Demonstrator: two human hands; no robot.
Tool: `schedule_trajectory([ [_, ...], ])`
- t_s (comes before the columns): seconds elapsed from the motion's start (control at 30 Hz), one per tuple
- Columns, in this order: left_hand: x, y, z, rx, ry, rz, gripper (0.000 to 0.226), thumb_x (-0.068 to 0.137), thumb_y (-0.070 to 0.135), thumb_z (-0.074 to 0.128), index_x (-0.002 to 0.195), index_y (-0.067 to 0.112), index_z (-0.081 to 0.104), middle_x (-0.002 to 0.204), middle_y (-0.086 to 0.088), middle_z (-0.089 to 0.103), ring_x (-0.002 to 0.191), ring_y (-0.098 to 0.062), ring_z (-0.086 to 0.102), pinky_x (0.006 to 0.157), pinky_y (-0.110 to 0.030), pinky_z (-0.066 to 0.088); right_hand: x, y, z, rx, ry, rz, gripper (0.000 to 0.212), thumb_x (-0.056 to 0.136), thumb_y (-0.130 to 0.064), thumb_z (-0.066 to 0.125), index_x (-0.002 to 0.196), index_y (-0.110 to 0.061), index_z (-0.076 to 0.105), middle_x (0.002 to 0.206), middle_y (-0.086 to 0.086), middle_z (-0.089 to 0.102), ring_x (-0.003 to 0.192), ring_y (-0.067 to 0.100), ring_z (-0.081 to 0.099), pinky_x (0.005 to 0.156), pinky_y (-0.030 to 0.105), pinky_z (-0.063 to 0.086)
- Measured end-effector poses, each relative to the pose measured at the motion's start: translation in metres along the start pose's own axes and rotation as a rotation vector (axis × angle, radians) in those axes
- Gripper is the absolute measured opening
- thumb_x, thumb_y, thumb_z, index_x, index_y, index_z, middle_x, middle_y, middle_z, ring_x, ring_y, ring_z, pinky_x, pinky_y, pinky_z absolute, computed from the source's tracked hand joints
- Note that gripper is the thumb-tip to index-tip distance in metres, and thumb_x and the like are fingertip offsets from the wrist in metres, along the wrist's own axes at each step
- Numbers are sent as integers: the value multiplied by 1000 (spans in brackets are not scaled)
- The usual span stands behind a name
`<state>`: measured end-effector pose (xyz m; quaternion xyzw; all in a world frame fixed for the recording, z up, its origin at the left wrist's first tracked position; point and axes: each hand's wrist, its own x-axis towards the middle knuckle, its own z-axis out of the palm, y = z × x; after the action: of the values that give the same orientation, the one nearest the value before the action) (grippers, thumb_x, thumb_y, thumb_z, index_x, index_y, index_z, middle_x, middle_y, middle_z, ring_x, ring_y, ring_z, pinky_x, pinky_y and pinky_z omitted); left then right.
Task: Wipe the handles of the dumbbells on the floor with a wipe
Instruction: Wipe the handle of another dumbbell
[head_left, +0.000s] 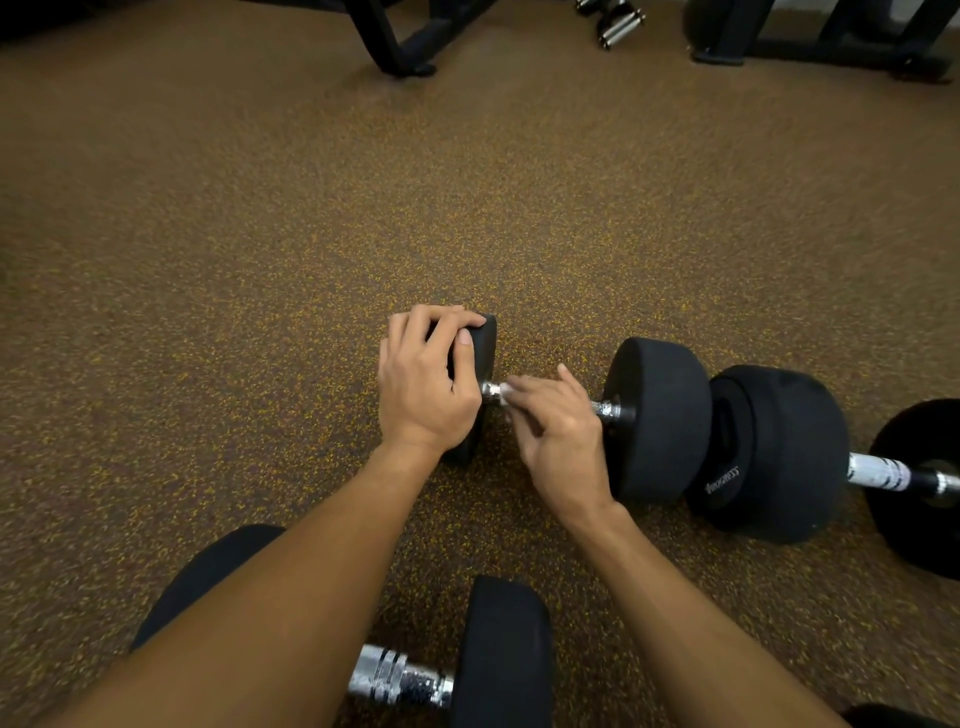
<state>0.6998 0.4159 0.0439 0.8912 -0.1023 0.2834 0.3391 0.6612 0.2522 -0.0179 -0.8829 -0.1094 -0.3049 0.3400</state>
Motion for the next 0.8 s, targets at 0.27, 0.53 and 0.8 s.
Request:
schedule_trajectory([
  [0.27,1,-1,1,-7,2,3,27,104,24,50,117,25,73,120,5,65,114,-22,54,97,-46,47,11,-7,4,-7,-76,1,20,88,-6,83,108,-11,81,116,3,79,109,15,70,127,43,32],
  [0.53,0,-1,1,-9,0,5,26,104,22,52,117,24,73,120,4,65,113,-21,54,95,-45,47,32,-15,10,-21,-162,174,12,97,-21,75,106,-21,83,102,-4,81,98,18,72,119,41,33],
  [0.8,0,-1,1,-10,3,11,26,104,22,51,117,24,73,120,5,65,113,-21,54,96,-45,46,29,-16,7,22,-127,188,14,95,-17,76,107,-18,84,105,-2,82,97,17,73,120,42,36],
])
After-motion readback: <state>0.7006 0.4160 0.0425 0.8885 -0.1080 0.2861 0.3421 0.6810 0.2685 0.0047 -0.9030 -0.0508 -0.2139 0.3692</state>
